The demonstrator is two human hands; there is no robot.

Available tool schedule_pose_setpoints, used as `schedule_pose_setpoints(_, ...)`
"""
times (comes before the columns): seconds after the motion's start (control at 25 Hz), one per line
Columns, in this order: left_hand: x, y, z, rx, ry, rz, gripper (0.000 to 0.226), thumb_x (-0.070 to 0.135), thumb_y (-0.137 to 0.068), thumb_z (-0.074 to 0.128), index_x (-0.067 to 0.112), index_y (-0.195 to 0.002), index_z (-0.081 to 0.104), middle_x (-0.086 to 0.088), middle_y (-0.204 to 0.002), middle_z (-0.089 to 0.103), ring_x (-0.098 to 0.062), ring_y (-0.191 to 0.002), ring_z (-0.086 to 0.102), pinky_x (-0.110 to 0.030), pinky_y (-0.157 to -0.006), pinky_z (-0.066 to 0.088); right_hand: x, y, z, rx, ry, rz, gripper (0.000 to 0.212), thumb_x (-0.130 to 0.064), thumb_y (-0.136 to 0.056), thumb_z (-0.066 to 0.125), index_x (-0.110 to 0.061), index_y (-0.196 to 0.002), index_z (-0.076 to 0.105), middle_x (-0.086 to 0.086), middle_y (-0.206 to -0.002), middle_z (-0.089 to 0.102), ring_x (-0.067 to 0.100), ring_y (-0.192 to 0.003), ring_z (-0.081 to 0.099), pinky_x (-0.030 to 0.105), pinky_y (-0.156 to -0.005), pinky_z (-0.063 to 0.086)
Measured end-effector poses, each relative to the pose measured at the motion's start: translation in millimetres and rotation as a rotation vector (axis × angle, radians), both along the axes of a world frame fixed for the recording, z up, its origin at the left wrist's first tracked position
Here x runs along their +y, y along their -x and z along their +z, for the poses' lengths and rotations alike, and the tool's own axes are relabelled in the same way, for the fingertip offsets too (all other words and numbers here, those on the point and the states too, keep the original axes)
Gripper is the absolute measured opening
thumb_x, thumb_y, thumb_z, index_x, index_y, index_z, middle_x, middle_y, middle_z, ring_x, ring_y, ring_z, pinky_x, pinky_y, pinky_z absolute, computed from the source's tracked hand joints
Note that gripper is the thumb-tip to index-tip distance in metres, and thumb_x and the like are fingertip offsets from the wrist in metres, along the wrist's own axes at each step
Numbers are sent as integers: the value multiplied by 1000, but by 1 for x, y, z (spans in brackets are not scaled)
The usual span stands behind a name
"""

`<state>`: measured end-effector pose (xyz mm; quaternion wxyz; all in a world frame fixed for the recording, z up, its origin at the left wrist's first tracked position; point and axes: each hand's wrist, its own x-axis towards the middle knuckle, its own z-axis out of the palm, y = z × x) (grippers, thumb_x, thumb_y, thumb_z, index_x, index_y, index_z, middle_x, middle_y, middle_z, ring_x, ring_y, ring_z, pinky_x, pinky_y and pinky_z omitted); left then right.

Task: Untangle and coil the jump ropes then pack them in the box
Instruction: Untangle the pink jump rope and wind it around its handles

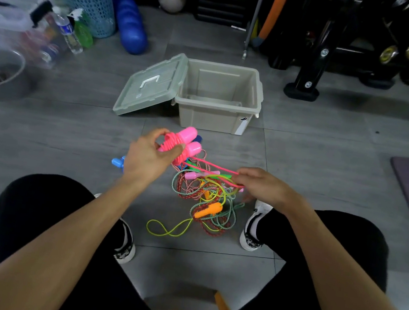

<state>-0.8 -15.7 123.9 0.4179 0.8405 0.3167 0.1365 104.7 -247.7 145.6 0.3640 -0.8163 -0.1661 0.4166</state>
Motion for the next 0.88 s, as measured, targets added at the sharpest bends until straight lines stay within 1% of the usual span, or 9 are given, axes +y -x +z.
schedule_pose_setpoints(0.12, -1, -4, 2, 133, -199, 20, 45, 53, -75, 67, 32, -113, 59, -7, -91, 69, -32, -87, 64, -38, -74, 54, -5, 1, 0, -82, 39, -47, 44, -67, -83, 44, -28, -86, 63, -8, -89, 66, 15, -92, 60, 39, -96, 45)
schedule_pose_setpoints(0.2, -1, -6, 3, 247, -304, 12, 46, 54, -77, 66, 28, -115, 57, -11, -100, 68, -37, -96, 62, -39, -77, 48, -7, 6, 2, -149, 102, -40, 43, -65, -88, 41, -30, -97, 66, -13, -97, 61, 13, -100, 57, 38, -99, 42)
schedule_pose_setpoints(0.28, -3, -7, -1, 332, -376, -29, 48, 55, -79, 64, 23, -113, 55, -16, -99, 67, -40, -94, 62, -39, -74, 46, -8, 10, 2, -272, 132, 39, 37, -53, -89, 53, -20, -81, 67, -7, -80, 61, 13, -81, 60, 31, -78, 47)
schedule_pose_setpoints(0.36, -8, -9, -8, 396, -469, -111, 49, 57, -81, 60, 19, -111, 52, -17, -97, 67, -40, -90, 62, -37, -68, 42, -7, 17, 8, -385, 8, 50, 36, -39, -86, 64, -17, -59, 55, -9, -56, 49, 7, -54, 46, 23, -54, 36)
schedule_pose_setpoints(0.48, -12, -12, -12, 419, -510, -155, 52, 62, -82, 56, 17, -108, 50, -15, -94, 66, -39, -87, 62, -35, -65, 38, -10, 23, 19, -304, -302, -61, 39, -24, -87, 65, -6, -55, 51, -2, -49, 45, 7, -48, 39, 17, -49, 33)
schedule_pose_setpoints(0.56, -11, -15, -11, 434, -489, -126, 53, 62, -82, 57, 16, -108, 50, -15, -95, 67, -39, -88, 62, -36, -66, 39, -13, 22, 22, -273, -343, -58, 36, -23, -89, 63, -7, -58, 57, -1, -49, 48, 8, -49, 42, 21, -52, 36)
schedule_pose_setpoints(0.64, -11, -16, -6, 432, -401, -68, 54, 61, -79, 62, 18, -109, 53, -15, -100, 67, -39, -94, 62, -37, -72, 42, -18, 18, 15, -332, -118, 65, 23, -22, -93, 57, -15, -74, 69, -11, -64, 61, 4, -60, 55, 24, -60, 43)
schedule_pose_setpoints(0.76, -15, -15, 8, 289, -238, 12, 53, 59, -75, 66, 23, -114, 57, -13, -102, 67, -37, -99, 62, -37, -77, 44, -27, 8, -8, -465, 285, 277, 27, -19, -95, 46, -9, -110, 66, 8, -115, 64, 23, -97, 59, 30, -82, 47)
schedule_pose_setpoints(0.88, -18, -15, 20, 57, -83, 40, 45, 57, -70, 67, 30, -105, 60, -10, -83, 68, -32, -84, 65, -37, -71, 50, -22, 2, -14, -458, 284, 228, 18, -18, -92, 48, -11, -94, 64, 10, -101, 64, 27, -92, 60, 31, -74, 45)
